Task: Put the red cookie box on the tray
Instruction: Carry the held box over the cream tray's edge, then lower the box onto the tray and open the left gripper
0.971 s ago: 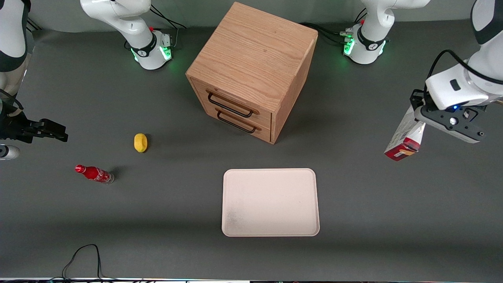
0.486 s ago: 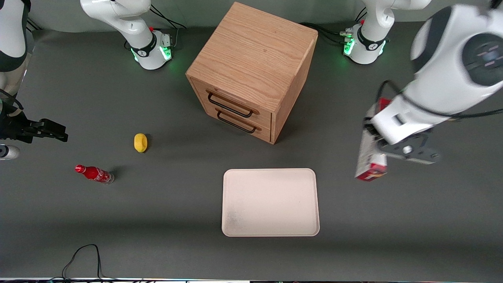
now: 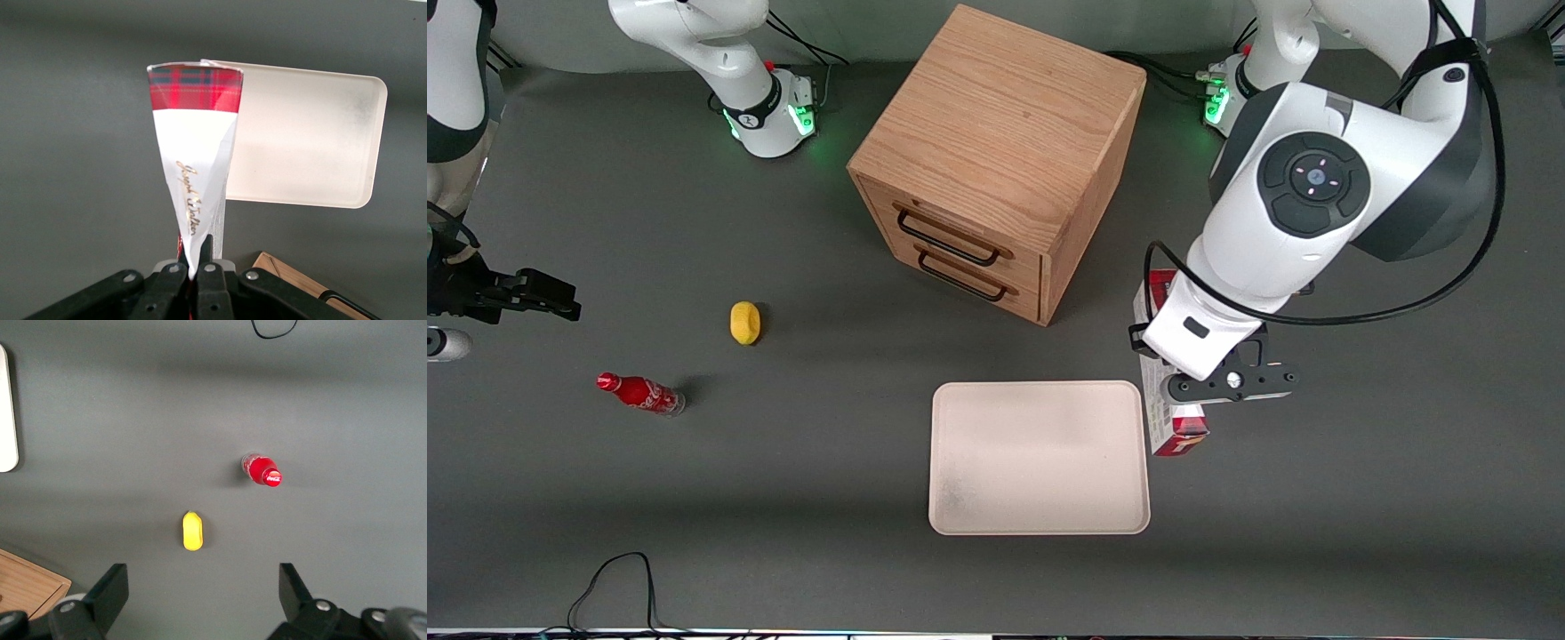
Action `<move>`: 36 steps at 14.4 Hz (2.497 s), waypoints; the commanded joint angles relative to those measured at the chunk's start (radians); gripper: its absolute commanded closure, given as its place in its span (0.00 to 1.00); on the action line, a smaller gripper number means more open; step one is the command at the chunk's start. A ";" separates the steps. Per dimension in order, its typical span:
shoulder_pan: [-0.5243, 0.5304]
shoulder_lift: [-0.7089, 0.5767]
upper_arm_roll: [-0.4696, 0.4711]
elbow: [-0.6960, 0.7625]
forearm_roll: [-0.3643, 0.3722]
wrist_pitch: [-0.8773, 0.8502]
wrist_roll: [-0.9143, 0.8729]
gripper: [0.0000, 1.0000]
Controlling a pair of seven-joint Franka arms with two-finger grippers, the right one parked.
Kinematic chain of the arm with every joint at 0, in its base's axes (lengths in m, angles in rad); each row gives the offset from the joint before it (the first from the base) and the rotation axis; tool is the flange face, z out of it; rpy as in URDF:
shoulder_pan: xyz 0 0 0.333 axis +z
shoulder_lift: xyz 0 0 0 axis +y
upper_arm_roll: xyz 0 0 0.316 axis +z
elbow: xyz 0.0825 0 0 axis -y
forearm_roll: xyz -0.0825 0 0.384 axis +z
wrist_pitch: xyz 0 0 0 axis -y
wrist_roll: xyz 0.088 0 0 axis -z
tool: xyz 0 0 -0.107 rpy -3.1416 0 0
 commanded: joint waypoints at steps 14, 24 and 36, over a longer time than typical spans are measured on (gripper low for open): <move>0.001 0.347 0.010 0.000 0.000 0.360 -0.032 1.00; -0.001 0.404 0.015 -0.062 0.049 0.478 -0.013 1.00; -0.013 0.306 0.010 -0.062 0.072 0.278 -0.022 0.11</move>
